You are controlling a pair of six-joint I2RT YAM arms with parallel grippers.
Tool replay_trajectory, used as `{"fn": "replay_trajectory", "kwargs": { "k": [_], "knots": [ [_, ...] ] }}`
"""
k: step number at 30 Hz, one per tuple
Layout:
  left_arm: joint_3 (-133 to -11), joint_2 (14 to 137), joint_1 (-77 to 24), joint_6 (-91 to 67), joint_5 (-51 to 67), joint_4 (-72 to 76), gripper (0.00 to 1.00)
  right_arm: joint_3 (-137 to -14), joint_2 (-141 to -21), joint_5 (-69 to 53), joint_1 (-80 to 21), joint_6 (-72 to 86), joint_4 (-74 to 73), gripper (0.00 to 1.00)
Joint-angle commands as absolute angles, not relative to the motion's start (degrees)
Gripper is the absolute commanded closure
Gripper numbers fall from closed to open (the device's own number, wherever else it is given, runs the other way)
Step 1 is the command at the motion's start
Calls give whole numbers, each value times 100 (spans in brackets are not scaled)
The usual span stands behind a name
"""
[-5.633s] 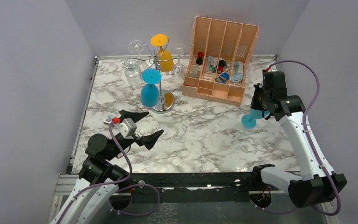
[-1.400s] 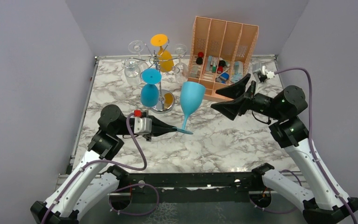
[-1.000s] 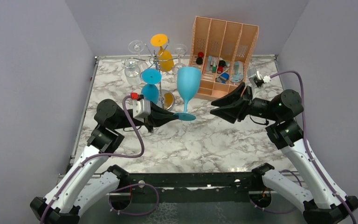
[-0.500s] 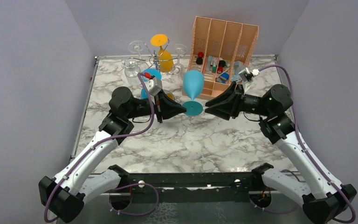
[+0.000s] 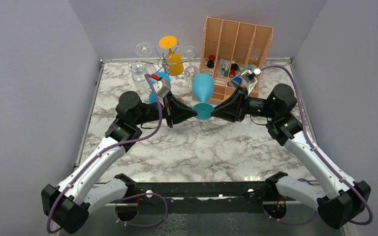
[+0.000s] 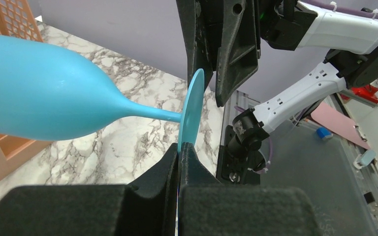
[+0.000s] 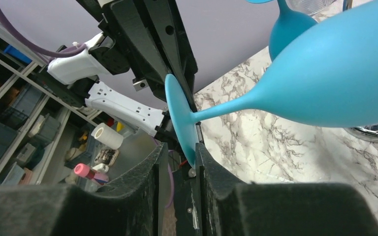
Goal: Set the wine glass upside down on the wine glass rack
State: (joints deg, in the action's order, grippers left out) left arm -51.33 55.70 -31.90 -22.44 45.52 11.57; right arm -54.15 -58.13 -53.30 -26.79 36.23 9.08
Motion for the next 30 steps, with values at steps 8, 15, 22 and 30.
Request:
{"fn": "replay_trajectory", "kwargs": {
  "k": [8, 15, 22, 30],
  "knots": [
    [-5032, 5481, -3217, -2451, 4272, 1476, 100, -5457, -5902, -5053, -2795, 4020, 1046, 99],
    [-4791, 5202, -3217, -2021, 3933, 1377, 59, -5408, -5674, -4603, -2803, 4231, 898, 99],
    [-4667, 4827, -3217, -1634, 3590, 1058, 24, -5392, -5564, -3665, -2798, 5027, 436, 99],
    [-4382, 4355, -3217, -948, 3241, 450, 1, -5444, -5478, -2653, -2794, 6026, 290, 99]
  ]
}}
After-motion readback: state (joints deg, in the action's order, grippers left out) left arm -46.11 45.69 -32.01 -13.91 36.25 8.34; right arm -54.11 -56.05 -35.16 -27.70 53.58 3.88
